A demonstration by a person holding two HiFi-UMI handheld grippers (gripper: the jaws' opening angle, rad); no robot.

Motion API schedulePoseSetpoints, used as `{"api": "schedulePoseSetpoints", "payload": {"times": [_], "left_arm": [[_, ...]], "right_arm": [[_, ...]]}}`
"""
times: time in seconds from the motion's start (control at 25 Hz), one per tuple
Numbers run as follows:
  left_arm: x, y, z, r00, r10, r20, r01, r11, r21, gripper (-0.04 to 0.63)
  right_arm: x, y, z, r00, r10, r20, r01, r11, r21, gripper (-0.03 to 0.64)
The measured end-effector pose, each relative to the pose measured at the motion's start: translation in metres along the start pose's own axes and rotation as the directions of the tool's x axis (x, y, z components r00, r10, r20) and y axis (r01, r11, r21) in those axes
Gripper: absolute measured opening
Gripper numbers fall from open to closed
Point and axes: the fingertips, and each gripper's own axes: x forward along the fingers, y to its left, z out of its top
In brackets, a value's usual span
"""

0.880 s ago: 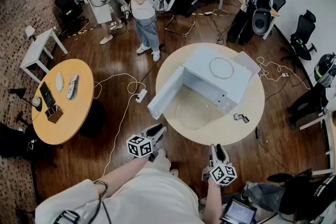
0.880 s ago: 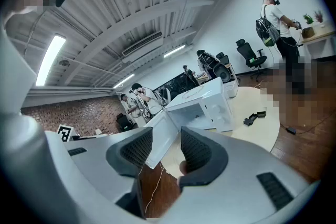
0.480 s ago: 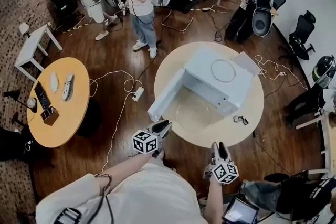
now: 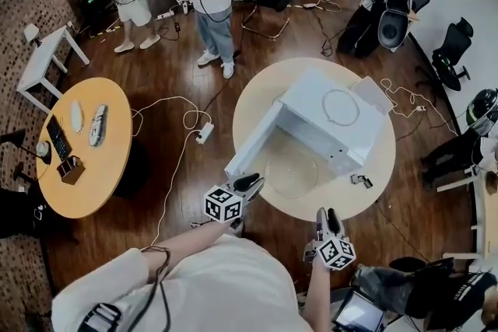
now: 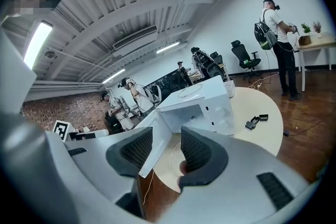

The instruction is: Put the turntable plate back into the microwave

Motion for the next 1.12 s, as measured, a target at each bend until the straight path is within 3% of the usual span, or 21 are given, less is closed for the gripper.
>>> {"api": "schedulePoseSetpoints", "payload": {"times": [0.56,0.88,1.12], "left_arm": [[0.02,0.024,0.006,0.997,-0.076,-0.033,0.076,0.997,0.006,0.072],[0.038,0.027,0.006,0.997,-0.066,-0.05,0.066,0.998,-0.001,0.072],[0.059,0.024,0.007,0.998,-0.017,-0.062,0.018,1.0,0.022,0.072]], "right_arm": [[0.04,-0.007,-0.013,0.996,-0.083,-0.014,0.083,0.996,0.014,0.175],[0.053,-0.02,-0.013,0.996,-0.082,-0.037,0.082,0.997,0.008,0.175],[0.068,-0.048,-0.01,0.995,-0.06,-0.078,0.061,0.998,0.019,0.175]]}}
